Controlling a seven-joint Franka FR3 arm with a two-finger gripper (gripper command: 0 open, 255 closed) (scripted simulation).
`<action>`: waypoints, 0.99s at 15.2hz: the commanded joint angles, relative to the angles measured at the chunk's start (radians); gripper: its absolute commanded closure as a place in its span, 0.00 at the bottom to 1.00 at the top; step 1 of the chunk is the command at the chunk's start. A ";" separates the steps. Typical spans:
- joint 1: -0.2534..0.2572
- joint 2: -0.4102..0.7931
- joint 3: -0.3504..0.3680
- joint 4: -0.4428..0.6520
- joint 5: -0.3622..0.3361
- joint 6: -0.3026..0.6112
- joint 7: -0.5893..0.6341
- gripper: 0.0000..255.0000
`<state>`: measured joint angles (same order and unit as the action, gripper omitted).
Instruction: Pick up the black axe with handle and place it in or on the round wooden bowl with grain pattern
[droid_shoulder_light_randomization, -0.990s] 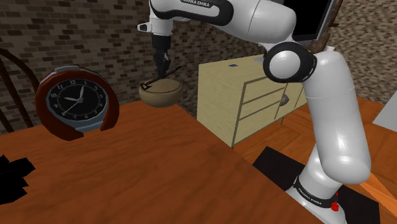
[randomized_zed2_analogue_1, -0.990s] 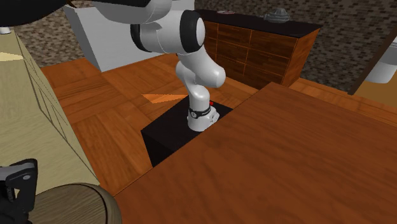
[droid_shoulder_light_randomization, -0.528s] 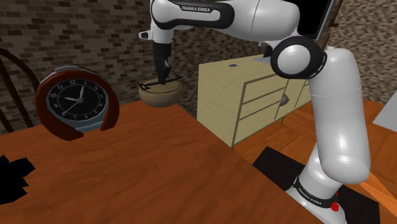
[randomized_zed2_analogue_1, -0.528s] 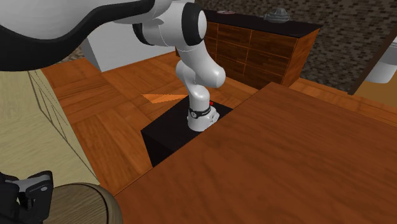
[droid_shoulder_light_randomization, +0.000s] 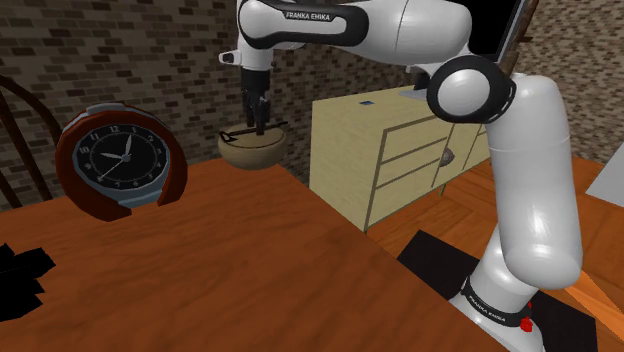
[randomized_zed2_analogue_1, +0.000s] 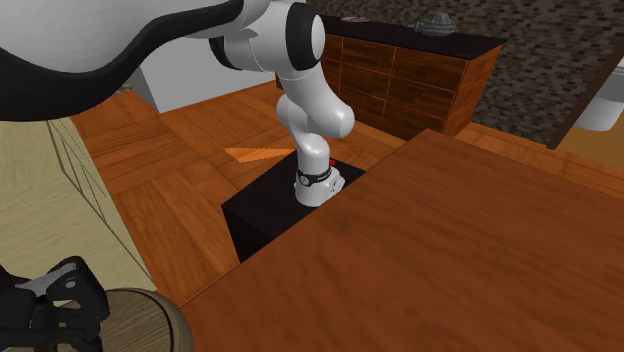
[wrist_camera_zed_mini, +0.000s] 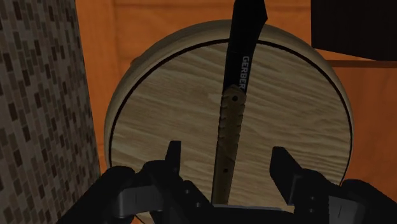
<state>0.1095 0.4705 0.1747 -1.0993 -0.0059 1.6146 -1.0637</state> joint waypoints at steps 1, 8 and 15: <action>0.000 0.002 0.000 -0.004 0.000 0.000 0.000 0.00; 0.018 0.097 -0.003 0.285 -0.014 -0.194 0.004 0.00; 0.018 0.097 -0.003 0.286 -0.014 -0.195 0.004 0.00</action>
<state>0.1279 0.5671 0.1719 -0.8142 -0.0194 1.4206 -1.0594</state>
